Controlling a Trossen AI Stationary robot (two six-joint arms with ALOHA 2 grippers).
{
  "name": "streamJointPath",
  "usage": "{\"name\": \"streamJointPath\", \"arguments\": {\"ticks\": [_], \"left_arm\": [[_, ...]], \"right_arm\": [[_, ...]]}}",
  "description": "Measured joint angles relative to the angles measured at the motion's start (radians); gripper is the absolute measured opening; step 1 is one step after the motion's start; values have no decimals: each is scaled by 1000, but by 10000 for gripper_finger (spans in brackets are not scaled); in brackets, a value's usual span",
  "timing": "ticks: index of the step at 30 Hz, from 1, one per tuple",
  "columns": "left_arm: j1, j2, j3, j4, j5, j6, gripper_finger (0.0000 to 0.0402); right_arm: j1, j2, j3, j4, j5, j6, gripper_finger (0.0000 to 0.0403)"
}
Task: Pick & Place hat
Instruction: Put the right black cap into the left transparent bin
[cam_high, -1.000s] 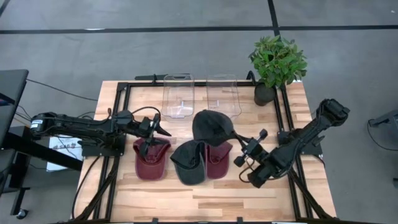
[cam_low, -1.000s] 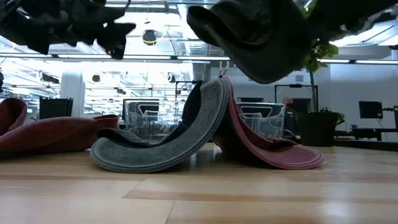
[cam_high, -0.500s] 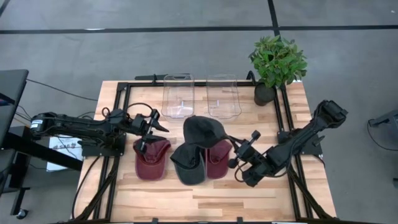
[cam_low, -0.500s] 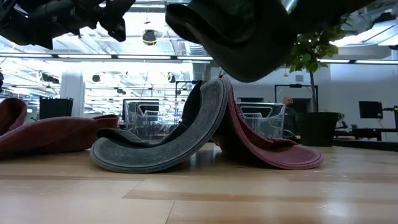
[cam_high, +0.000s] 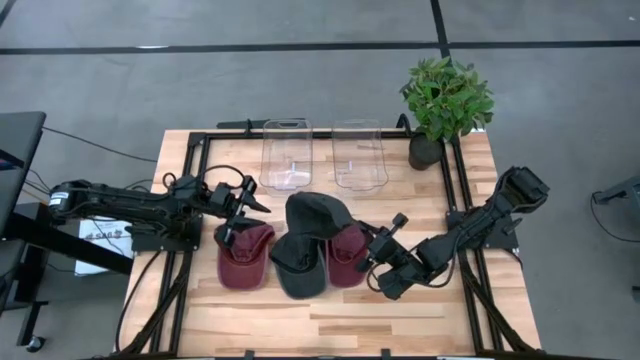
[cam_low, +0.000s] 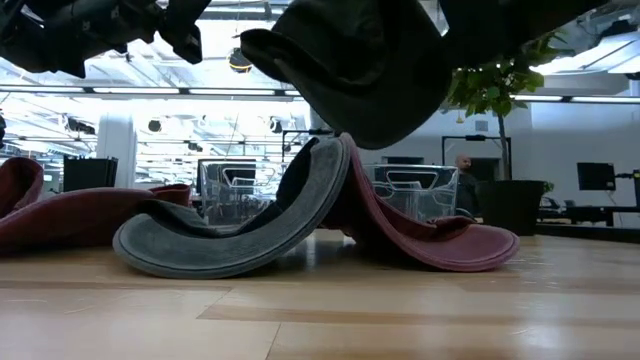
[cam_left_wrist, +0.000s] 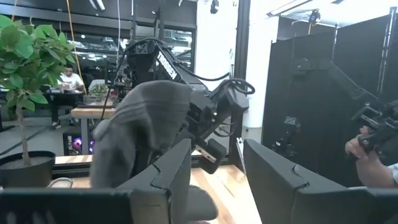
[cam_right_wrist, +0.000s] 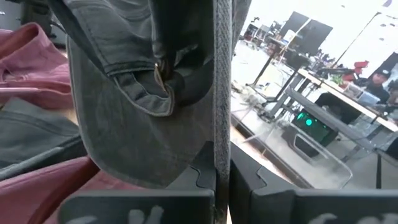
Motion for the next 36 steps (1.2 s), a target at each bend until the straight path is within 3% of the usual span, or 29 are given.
{"name": "streamJointPath", "arguments": {"ticks": [11, 20, 25, 36], "left_arm": [[0, 31, 0, -2, -11, -28, 145], [1, 159, 0, -3, -49, -33, 145], [2, 173, 0, -2, -127, -53, 145], [2, 172, 0, -2, -125, -55, 145]], "right_arm": [[2, -1, 0, 197, -1, -234, 1], [32, -1, 0, 200, -6, -267, 1], [58, -2, 0, 201, -1, -281, 1], [63, -2, 0, 201, -2, -291, 1]]}}
